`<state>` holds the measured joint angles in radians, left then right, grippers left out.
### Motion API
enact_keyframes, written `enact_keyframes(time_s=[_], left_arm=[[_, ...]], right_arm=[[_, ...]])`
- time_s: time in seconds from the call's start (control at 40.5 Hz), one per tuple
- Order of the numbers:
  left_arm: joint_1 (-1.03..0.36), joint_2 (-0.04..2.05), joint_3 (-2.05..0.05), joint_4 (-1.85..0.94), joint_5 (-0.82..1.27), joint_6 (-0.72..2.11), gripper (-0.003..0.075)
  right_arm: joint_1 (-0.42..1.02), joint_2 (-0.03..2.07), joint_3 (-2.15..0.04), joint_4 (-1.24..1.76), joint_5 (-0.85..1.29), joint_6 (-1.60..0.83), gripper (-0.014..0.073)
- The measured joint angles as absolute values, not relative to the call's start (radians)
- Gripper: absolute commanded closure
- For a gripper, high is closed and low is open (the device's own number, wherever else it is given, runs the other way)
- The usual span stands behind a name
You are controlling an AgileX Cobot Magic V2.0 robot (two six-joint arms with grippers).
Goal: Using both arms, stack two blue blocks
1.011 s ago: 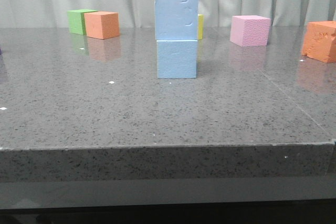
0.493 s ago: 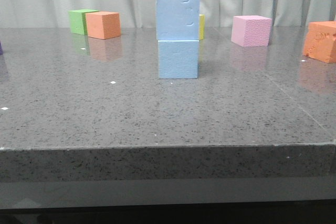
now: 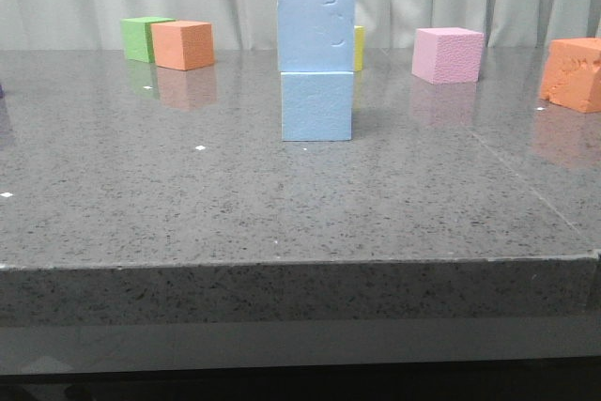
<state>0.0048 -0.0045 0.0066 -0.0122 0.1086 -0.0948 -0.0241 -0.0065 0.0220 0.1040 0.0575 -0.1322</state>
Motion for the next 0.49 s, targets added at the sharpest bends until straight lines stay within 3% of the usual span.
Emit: enact_keyframes(time_s=[0.493], left_arm=[[0.005,-0.005,0.007,-0.012,0.111,-0.095,0.0741]], right_arm=[[-0.028,-0.010,0.029,0.104,0.031,-0.134,0.0662]])
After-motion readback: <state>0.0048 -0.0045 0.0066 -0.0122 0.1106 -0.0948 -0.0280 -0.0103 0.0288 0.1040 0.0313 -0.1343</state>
